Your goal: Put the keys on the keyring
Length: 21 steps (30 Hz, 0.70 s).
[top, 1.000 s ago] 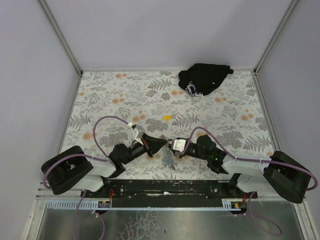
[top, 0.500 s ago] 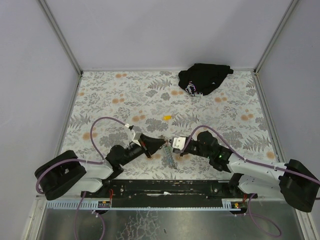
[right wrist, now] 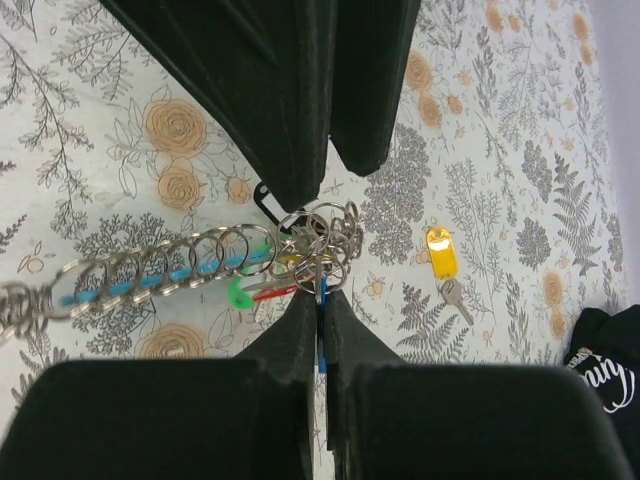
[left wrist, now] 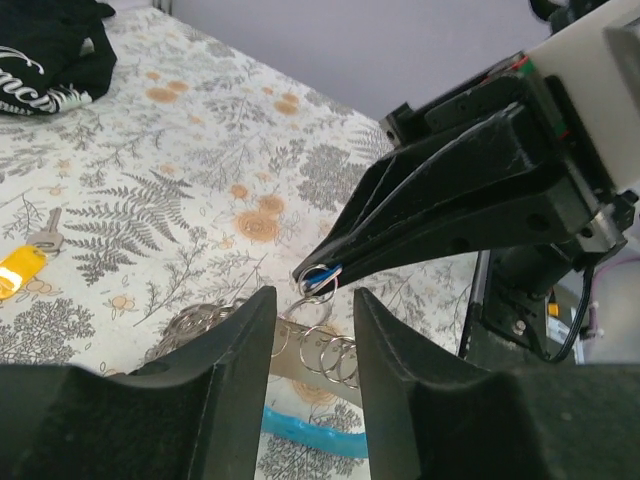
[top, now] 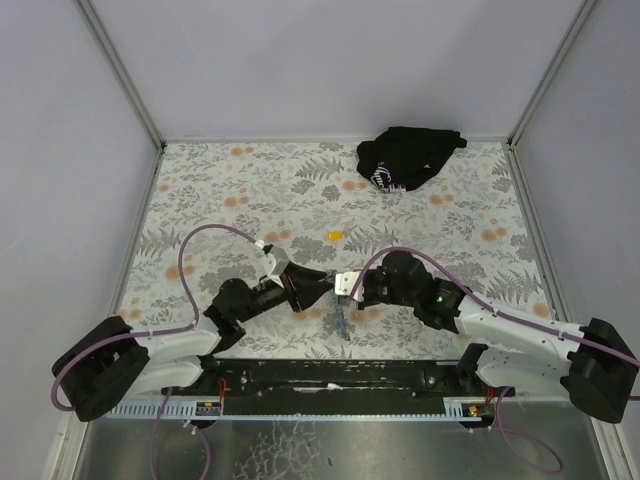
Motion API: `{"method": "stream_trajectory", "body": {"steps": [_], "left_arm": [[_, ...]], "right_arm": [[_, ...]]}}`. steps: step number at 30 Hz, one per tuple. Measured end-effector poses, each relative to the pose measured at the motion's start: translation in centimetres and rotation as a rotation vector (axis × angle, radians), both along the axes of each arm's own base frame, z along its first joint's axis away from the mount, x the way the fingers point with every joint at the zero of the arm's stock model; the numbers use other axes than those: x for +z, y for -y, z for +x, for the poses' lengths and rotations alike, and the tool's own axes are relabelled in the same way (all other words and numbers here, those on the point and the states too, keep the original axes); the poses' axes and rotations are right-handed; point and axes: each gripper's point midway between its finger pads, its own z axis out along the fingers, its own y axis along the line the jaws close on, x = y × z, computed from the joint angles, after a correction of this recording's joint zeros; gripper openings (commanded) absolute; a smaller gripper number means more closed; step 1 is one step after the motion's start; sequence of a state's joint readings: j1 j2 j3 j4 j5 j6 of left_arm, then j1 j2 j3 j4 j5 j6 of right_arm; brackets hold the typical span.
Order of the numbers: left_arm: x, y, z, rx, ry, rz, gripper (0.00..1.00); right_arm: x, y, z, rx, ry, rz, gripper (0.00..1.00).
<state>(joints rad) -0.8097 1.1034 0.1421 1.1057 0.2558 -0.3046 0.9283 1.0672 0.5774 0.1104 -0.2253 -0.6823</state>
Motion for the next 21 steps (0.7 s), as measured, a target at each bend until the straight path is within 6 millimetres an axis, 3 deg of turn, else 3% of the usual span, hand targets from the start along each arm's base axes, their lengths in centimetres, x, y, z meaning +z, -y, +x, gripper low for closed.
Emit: {"method": "stream_trajectory", "body": {"steps": [10, 17, 21], "left_arm": [[-2.7, 0.2, 0.8, -0.155, -0.007, 0.119, 0.46], [-1.1, 1.3, 0.9, -0.284, 0.116, 0.175, 0.49], [-1.4, 1.6, 0.5, -0.330, 0.146, 0.200, 0.49]], "right_arm": [[-0.1, 0.3, -0.2, 0.051, 0.044, -0.071, 0.00], [0.2, 0.6, -0.3, 0.081, 0.070, -0.119, 0.00], [0.4, 0.8, -0.3, 0.098, 0.080, -0.146, 0.00]]}}
